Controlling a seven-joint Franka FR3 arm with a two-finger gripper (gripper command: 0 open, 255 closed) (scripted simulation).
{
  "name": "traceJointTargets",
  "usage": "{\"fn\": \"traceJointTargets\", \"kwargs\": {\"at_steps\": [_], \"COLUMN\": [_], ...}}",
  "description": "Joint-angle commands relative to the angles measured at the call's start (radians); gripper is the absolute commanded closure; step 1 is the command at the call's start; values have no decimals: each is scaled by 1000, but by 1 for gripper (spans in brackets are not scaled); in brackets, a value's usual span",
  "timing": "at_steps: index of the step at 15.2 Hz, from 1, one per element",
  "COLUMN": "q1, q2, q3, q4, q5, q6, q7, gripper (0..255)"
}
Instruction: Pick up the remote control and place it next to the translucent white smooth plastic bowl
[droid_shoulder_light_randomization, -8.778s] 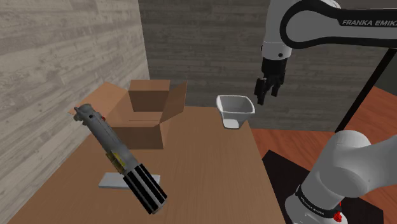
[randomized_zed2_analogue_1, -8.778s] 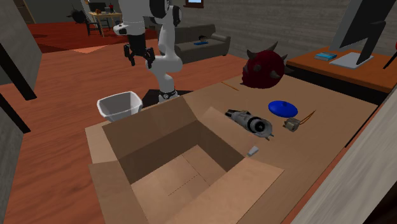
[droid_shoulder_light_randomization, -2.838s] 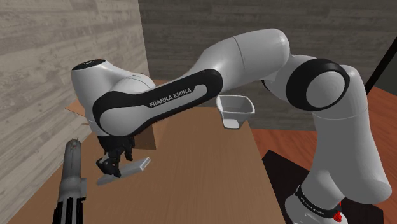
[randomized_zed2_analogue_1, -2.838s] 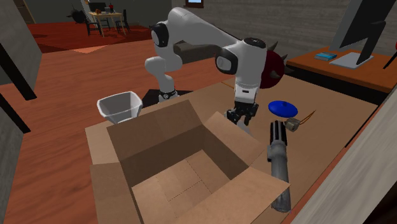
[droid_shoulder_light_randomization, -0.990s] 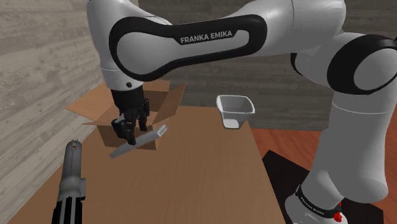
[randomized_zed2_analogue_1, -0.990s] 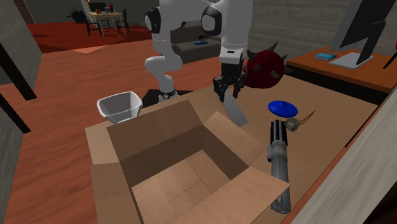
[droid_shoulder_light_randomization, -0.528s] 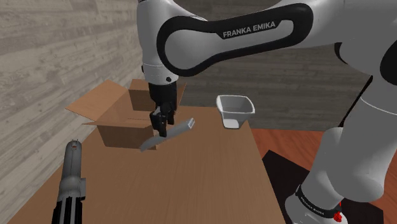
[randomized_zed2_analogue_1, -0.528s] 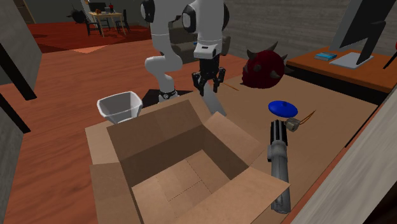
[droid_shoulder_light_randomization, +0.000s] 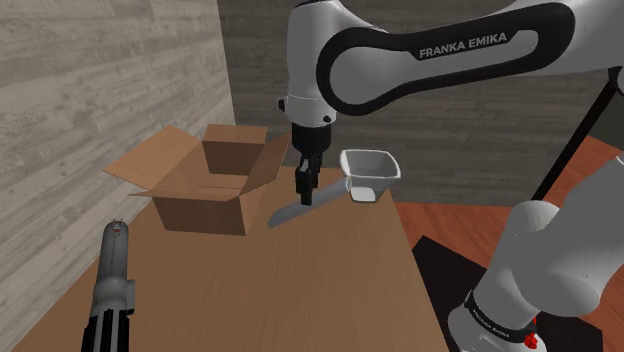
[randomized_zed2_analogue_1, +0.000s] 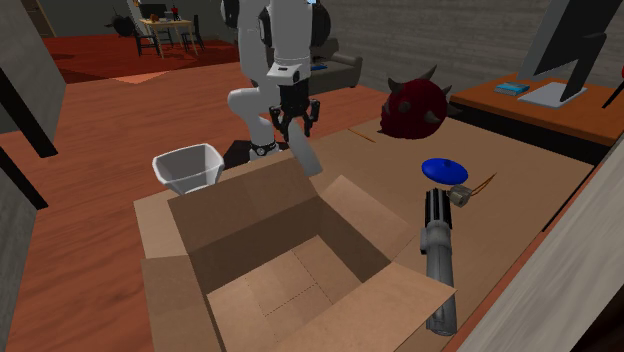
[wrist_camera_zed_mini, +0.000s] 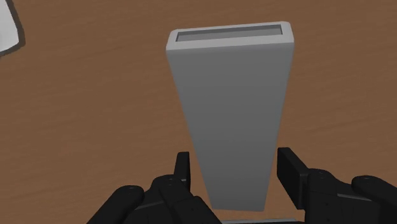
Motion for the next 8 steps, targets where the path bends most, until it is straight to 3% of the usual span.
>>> {"fn": "traceJointTargets", "kwargs": {"at_steps": [1, 8], "q1": [-10, -44], "q2": [-67, -278], "q3": [-30, -137], "q4": [-61, -240], "q5": [6, -15], "q6": [-8, -47], "q7": [-45, -181], "gripper": [255, 255]}}
